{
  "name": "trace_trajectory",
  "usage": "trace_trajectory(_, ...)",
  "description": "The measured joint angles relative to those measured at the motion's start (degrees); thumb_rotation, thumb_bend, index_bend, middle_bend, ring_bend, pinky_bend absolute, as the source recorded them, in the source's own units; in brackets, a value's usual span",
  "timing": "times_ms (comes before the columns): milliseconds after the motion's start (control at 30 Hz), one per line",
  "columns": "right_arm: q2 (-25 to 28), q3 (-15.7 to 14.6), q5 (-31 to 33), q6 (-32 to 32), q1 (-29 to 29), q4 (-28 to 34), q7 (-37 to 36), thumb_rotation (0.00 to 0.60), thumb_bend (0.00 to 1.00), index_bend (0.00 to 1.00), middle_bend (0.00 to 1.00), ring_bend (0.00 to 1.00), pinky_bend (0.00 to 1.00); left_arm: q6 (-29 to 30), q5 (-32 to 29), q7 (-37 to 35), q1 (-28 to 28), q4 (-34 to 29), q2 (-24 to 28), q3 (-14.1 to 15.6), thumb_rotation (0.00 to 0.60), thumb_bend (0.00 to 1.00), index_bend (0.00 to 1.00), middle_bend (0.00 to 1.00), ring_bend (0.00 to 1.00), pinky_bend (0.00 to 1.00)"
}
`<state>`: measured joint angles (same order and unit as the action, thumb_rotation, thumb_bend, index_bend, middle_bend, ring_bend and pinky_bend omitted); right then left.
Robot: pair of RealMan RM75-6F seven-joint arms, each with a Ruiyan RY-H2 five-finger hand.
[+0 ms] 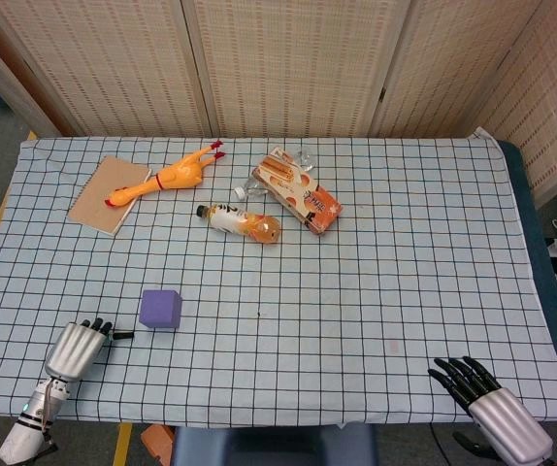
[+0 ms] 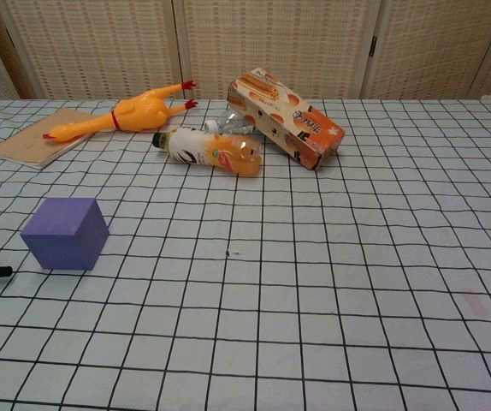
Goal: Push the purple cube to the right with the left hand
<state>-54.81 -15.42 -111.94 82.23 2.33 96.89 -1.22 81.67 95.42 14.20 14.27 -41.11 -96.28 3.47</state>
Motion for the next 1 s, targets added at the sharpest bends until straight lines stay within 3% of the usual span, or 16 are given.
trace_trajectory(233, -0.1, 0.1, 0.4, 0.1, -0.2, 0.0, 0.4, 0.6, 0.15, 0.0, 0.0, 0.0, 0.0, 3.7, 1.4, -5.1, 0.6, 4.0, -0.6, 0.0, 0.6, 0.53, 0.8, 0.81, 0.79, 0.95)
trace_trajectory(667, -0.2, -0.3, 0.6, -2.4, 0.5, 0.9, 1.2, 0.6, 0.15, 0.0, 0.0, 0.0, 0.0, 3.9, 1.8, -15.8, 4.0, 19.1, -3.2, -0.1, 0.6, 0.55, 0.81, 0.81, 0.81, 0.95)
trace_trajectory(1000, -1.1, 0.3, 2.7, -5.5, 1.4, 2.0, 3.5, 0.6, 0.15, 0.0, 0.0, 0.0, 0.0, 0.4, 0.3, -18.4, 6.4, 21.7, -4.4, -0.5, 0.6, 0.55, 0.81, 0.81, 0.81, 0.95)
